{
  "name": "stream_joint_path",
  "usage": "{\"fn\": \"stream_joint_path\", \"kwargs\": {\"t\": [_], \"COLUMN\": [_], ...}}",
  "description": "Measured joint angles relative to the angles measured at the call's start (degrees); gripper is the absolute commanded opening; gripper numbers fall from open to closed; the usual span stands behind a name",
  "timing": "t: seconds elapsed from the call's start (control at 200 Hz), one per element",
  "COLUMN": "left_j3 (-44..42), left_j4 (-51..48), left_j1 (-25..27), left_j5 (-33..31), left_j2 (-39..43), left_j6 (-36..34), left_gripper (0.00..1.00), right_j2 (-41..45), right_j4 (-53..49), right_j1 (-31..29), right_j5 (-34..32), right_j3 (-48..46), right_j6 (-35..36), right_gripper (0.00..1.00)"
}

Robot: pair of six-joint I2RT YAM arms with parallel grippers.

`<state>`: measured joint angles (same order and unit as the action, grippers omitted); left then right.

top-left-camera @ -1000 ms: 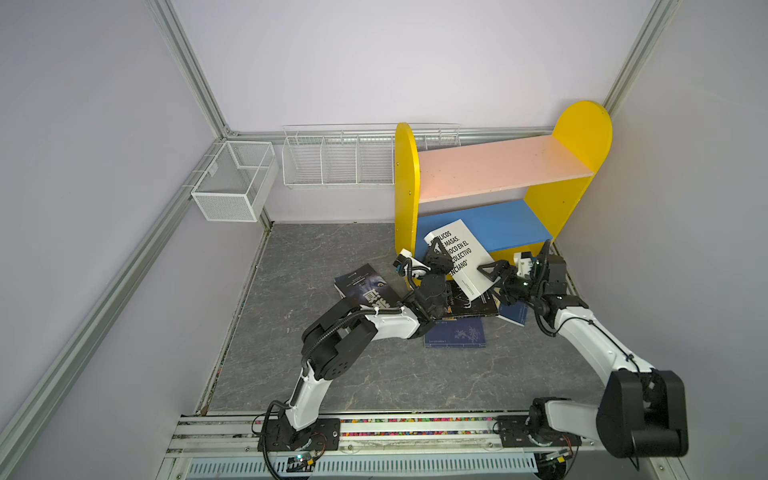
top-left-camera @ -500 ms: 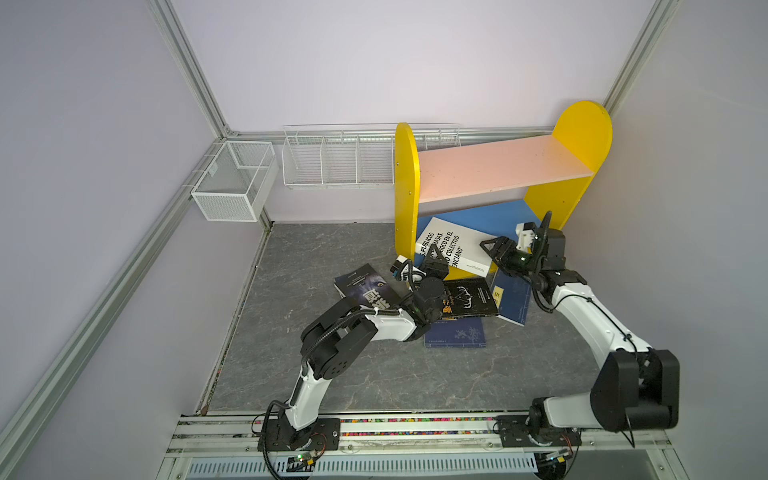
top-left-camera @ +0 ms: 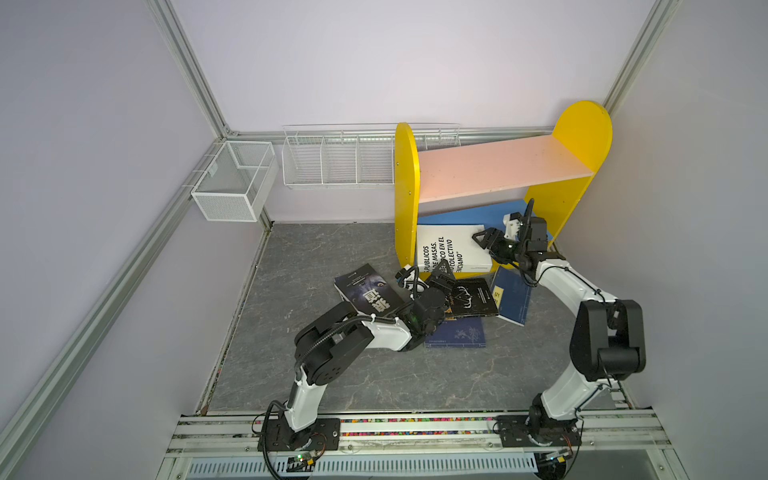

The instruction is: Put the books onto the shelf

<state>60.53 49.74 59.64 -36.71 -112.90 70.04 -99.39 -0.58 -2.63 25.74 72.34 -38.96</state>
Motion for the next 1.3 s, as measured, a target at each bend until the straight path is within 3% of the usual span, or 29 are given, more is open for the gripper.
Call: {"fn": "stream_joint_path", "kwargs": {"t": [0.38, 0.555, 0.69, 0.82, 1.005, 1.3], "left_j3": [-11.2, -13.2, -10.7, -5.6, -3.9, -3.5], "left_j4": [-0.9, -9.7, -22.9, -34.9, -44.6, -46.8], "left_j1": [-4.7, -8.9, -13.0, -13.1, -12.8, -12.2], "left_j5": [9.9, 18.0, 23.9, 28.5, 32.9, 28.9], "left_j2": [13.3, 21.6, 26.8, 27.2, 26.7, 21.0], "left_j6": [-0.3, -3.9, -12.6, -23.2, -34.7, -39.3], "left_gripper": [0.87, 0.89, 0.90, 0.90, 0.90, 0.87], "right_j2": [-4.9, -7.2, -9.3, -10.0, -10.0, -8.7], "right_j4": [4.0, 5.7, 7.0, 7.4, 6.3, 4.7], "right_j1": [-0.7, -2.3, -2.6, -2.4, -2.3, -2.4], "right_j5": [2.6, 3.3, 3.5, 3.3, 2.3, 2.1], "right_j3": [5.4, 8.5, 9.8, 9.9, 10.0, 9.6], "right_j6": [-0.3, -0.7, -1.7, -2.3, -1.5, -0.6], "right_gripper": [0.65, 0.66, 0.66, 0.69, 0.71, 0.67]}}
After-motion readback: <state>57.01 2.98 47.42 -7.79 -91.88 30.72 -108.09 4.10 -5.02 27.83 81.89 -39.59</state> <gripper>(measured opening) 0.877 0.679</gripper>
